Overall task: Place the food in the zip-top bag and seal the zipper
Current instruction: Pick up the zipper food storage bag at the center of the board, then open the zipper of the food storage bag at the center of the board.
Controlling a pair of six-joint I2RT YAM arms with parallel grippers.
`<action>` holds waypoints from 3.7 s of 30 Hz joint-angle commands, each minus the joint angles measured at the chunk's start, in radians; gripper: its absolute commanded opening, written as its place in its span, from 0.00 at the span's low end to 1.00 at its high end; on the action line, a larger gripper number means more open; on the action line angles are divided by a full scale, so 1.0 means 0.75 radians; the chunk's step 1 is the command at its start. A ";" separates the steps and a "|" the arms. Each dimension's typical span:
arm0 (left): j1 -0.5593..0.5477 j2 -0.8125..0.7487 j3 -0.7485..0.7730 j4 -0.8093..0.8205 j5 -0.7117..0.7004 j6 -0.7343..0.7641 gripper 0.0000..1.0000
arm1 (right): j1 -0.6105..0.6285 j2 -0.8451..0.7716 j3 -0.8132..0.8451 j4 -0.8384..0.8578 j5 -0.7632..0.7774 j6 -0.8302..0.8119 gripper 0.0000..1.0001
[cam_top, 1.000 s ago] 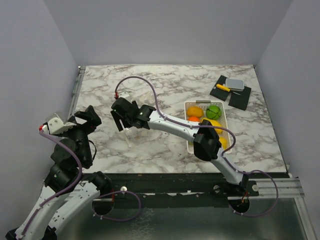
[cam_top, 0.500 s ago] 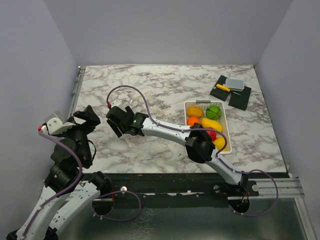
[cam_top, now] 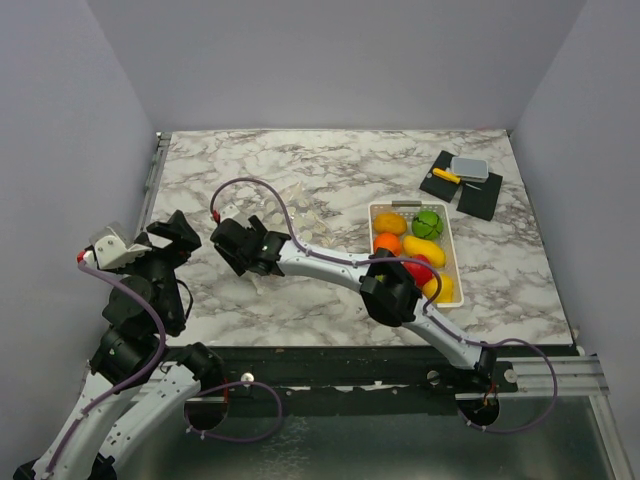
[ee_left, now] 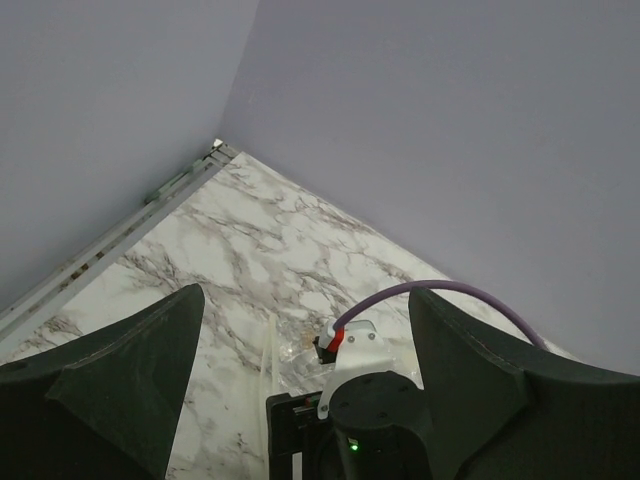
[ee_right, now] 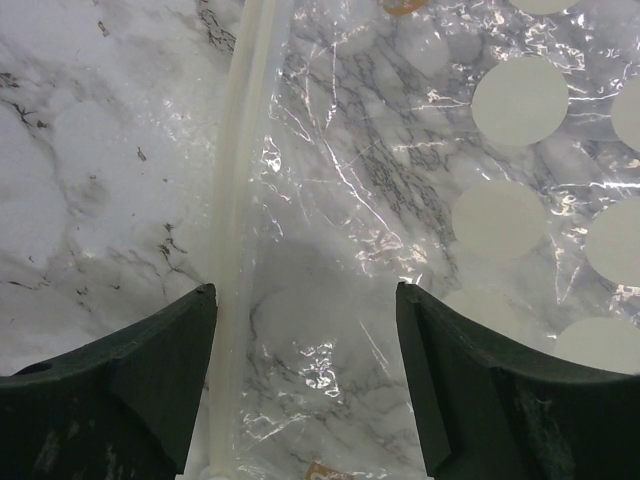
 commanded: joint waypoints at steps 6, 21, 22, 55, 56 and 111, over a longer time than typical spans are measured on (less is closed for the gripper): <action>0.011 0.013 -0.013 0.017 0.025 0.000 0.85 | 0.011 0.081 0.041 0.036 0.079 -0.025 0.74; 0.012 0.029 -0.013 0.019 0.031 0.003 0.85 | 0.011 0.044 -0.071 0.084 0.122 -0.018 0.33; 0.013 0.027 -0.014 0.019 0.030 0.004 0.85 | 0.011 0.043 -0.075 0.085 0.127 -0.018 0.29; 0.013 0.046 -0.029 -0.114 0.289 -0.113 0.89 | 0.012 -0.465 -0.479 0.199 0.275 0.108 0.01; 0.013 0.046 -0.032 -0.126 0.305 -0.122 0.89 | 0.011 -0.480 -0.496 0.199 0.281 0.112 0.01; 0.013 0.627 -0.258 0.075 0.982 -0.782 0.86 | 0.011 -1.108 -1.220 0.508 0.254 0.218 0.01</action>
